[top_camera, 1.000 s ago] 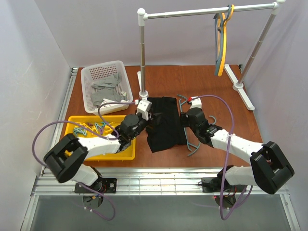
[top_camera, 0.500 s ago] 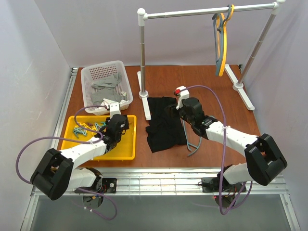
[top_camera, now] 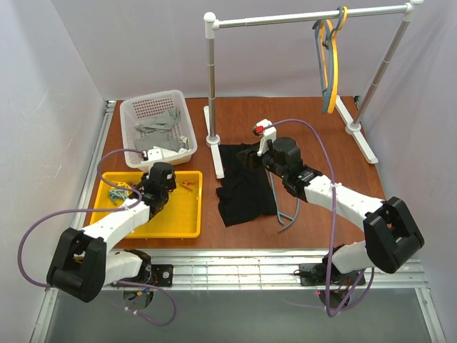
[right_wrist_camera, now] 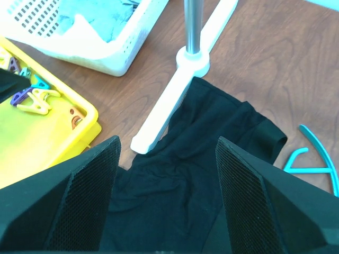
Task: Clip the underwear to the hanger
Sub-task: Pick up the clamp from the bin.
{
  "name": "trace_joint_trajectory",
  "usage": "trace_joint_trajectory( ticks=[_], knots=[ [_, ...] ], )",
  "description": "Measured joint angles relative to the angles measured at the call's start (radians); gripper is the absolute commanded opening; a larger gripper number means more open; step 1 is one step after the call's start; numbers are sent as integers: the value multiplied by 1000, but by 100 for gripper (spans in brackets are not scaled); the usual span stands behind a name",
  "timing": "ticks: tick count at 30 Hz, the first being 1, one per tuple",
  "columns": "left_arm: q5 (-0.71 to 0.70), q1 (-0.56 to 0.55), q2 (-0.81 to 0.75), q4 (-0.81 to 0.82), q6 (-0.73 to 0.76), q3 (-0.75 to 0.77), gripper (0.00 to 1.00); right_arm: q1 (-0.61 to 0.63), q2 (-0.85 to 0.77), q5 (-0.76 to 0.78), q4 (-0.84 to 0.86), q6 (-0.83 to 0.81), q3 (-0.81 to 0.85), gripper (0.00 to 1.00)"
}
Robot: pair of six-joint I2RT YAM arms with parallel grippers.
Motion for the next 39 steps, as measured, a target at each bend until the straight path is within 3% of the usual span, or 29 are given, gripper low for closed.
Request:
trace_joint_trajectory(
  ticks=[4,8,15,32,39],
  knots=[
    [4,10,89,-48,39,66,42,-1,11,-17,1,-2,0,66],
    [11,11,161,-89,67,80,42,-5,9,-17,4,-2,0,66],
    [16,11,172,-136,97,83,44,-19,-2,-17,5,-2,0,67],
    [64,24,320,-153,151,149,32,-21,-19,2,5,-1,-12,69],
    [37,24,343,-160,156,167,20,-21,-19,7,5,-1,-12,69]
  ],
)
